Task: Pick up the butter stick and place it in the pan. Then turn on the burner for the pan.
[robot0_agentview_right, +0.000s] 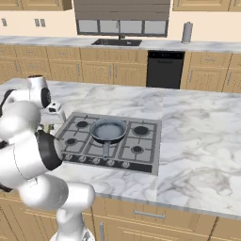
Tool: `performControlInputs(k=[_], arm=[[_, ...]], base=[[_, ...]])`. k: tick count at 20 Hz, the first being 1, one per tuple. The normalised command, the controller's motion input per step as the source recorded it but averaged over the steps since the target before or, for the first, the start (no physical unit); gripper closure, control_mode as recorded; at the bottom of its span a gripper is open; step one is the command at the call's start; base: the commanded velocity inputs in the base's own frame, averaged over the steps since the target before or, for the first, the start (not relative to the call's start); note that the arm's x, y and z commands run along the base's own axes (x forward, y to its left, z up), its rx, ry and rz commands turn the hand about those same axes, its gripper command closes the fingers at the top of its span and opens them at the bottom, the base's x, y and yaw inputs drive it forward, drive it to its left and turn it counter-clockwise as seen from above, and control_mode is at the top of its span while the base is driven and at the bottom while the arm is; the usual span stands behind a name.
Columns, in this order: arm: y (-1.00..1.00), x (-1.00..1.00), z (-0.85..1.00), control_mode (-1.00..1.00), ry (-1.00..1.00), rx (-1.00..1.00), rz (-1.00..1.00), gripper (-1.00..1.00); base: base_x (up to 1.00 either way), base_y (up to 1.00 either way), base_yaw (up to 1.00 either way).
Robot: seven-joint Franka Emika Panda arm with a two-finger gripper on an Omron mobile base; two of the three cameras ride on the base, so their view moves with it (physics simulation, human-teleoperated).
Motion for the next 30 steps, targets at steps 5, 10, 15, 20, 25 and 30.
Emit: performControlInputs(k=[5,10,15,20,25,30], arm=[[-0.96,0.32,0.17,-1.00,0.02,0.16,-0.07,1.00],[-0.88,0.46,0.07,-1.00,0.05,0.14,-0.07,1.00],[-0.79,0.56,0.00,-1.00,0.05,0.06,-0.07,1.00],[-0.58,0.39,-0.02,-1.00,0.00,0.00,-0.06,1.00],[-0.18,0.58,-0.25,-1.00,0.03,-0.04,-0.02,1.00],[-0.18,0.55,-0.18,-1.00,0.03,-0.05,-0.01,1.00]], base=[[0.00,0.00,0.00],[0.00,0.00,0.00],[0.00,0.00,0.00],[0.00,0.00,0.00],[0.00,0.00,0.00],[0.00,0.00,0.00]])
